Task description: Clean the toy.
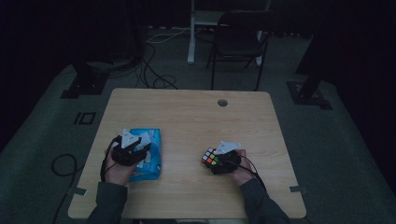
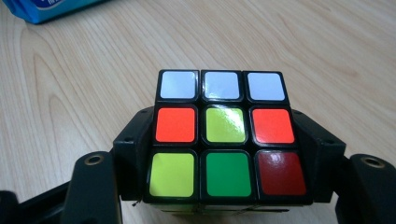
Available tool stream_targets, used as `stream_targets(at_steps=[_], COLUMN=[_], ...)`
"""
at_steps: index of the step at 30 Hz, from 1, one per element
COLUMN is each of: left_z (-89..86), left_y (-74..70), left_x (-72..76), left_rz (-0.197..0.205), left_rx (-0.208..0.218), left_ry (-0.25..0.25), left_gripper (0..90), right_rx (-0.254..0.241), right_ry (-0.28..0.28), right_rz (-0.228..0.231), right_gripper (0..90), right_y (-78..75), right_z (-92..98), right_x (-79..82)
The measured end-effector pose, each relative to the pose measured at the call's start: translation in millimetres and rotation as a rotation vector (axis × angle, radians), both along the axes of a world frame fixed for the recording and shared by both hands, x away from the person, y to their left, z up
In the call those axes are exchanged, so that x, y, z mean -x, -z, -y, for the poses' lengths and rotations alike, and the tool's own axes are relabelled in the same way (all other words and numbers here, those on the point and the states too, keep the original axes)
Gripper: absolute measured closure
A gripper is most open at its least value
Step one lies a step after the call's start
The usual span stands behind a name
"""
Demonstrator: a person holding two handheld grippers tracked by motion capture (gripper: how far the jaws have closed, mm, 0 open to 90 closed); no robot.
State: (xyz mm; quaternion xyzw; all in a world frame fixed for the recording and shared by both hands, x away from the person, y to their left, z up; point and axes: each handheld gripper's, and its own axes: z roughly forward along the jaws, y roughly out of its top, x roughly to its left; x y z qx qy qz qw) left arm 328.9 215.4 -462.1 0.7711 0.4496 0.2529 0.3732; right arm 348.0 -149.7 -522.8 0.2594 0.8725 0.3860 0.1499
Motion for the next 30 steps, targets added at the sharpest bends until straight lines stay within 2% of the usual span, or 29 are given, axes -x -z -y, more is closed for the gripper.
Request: stream_targets(at_steps=[11,14,20,25,27,29,30], left_z=[-2.9,-4.4,-5.2,-3.6,-3.9,-3.1,-2.9], left_y=[4.5,6.5,8.7,4.7,3.4,3.7,4.8], left_x=[-18.3,-19.5,-19.4,-15.9,-15.8,-16.4,-18.0], left_rz=[-0.055,-0.061,-0.086,-0.073,-0.075,-0.088,-0.112], left_rx=[-0.004,-0.014,-0.022,-0.015,-0.008,-0.007,-0.003], left_ry=[-0.01,-0.016,0.002,0.013,0.023,0.037,0.041], left_gripper=[52.8,60.3,76.8,85.2,83.2,70.5,64.0], right_rx=[-0.015,-0.017,-0.019,-0.025,-0.026,-0.029,-0.03], right_ry=[0.038,0.043,0.044,0.049,0.051,0.054,0.056], right_rz=[-0.009,-0.01,-0.006,-0.006,-0.004,-0.005,-0.007], right_gripper=[33.7,33.7,33.7,33.7,33.7,33.7,33.7], right_y=[1.0,1.1,-0.3,-0.2,-0.3,-0.2,-0.1], right_z=[13.7,15.2,17.3,19.7,20.6,21.2,21.2], right_x=[7.0,8.2,12.0,14.5,14.4,14.2,14.3])
